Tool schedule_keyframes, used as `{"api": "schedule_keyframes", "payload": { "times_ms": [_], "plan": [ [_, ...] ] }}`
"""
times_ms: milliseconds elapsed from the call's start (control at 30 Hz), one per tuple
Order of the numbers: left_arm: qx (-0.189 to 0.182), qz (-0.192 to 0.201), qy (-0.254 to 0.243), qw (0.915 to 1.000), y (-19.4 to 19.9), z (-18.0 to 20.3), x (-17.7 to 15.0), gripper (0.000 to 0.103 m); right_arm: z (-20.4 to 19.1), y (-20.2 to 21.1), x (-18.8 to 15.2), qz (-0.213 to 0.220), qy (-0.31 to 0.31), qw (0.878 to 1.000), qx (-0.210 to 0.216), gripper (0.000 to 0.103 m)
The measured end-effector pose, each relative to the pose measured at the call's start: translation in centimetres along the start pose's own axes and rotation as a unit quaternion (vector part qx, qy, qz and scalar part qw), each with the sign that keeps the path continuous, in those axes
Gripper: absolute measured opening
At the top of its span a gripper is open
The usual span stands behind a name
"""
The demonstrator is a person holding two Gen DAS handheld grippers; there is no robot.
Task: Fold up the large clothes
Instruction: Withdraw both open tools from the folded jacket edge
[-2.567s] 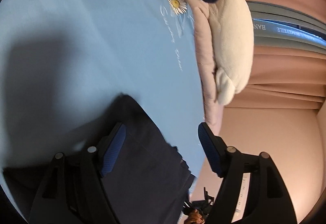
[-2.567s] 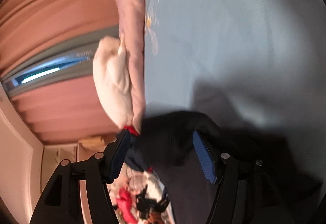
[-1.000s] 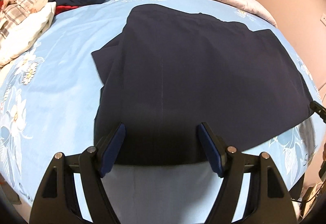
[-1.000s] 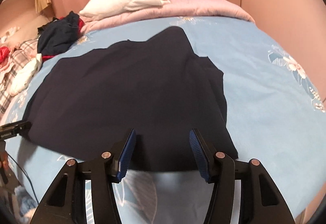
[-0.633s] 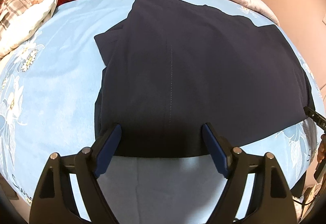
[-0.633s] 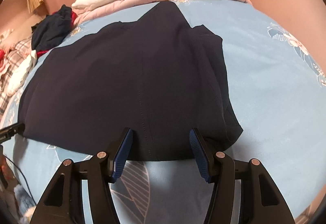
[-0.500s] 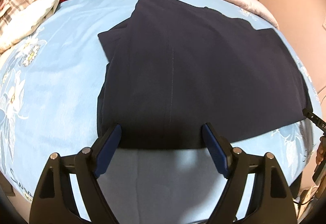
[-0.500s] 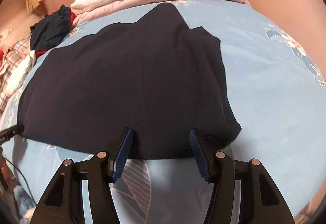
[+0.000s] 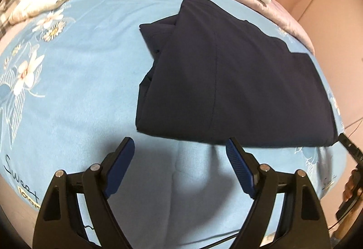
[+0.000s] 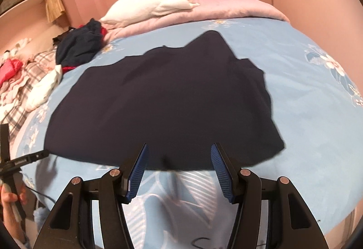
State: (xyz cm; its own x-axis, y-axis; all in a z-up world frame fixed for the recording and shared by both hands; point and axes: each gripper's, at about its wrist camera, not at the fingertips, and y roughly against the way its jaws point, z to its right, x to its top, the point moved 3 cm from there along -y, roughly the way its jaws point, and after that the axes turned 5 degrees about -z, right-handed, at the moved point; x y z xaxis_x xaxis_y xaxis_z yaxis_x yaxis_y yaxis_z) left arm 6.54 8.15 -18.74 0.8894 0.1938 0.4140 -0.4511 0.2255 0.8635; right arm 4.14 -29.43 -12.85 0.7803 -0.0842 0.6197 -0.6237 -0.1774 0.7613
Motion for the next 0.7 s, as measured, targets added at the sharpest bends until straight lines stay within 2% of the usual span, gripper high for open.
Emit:
{"api": "schedule_keyframes", "payload": {
  "times_ms": [267, 533, 633, 700],
  "plan": [
    [-0.043, -0.004, 0.052, 0.9977, 0.1, -1.6, -0.4, 0.086, -3.5, -1.4, 0.4, -0.009, 0.034, 0.999, 0.023, 0.057],
    [-0.058, 0.003, 0.059, 0.9965, 0.5, -2.3, 0.0, 0.086, -5.0, -1.9, -0.1, -0.018, 0.043, 0.999, 0.026, 0.057],
    [-0.101, -0.002, 0.074, 0.9921, 0.2, -3.4, 0.8, 0.088, -5.3, -2.0, 0.1, -0.021, 0.047, 0.998, 0.026, 0.057],
    [-0.151, -0.011, 0.090, 0.9843, -0.2, -4.0, 1.6, 0.093, -5.6, -2.1, 0.0, -0.022, 0.048, 0.998, 0.027, 0.057]
  ]
}}
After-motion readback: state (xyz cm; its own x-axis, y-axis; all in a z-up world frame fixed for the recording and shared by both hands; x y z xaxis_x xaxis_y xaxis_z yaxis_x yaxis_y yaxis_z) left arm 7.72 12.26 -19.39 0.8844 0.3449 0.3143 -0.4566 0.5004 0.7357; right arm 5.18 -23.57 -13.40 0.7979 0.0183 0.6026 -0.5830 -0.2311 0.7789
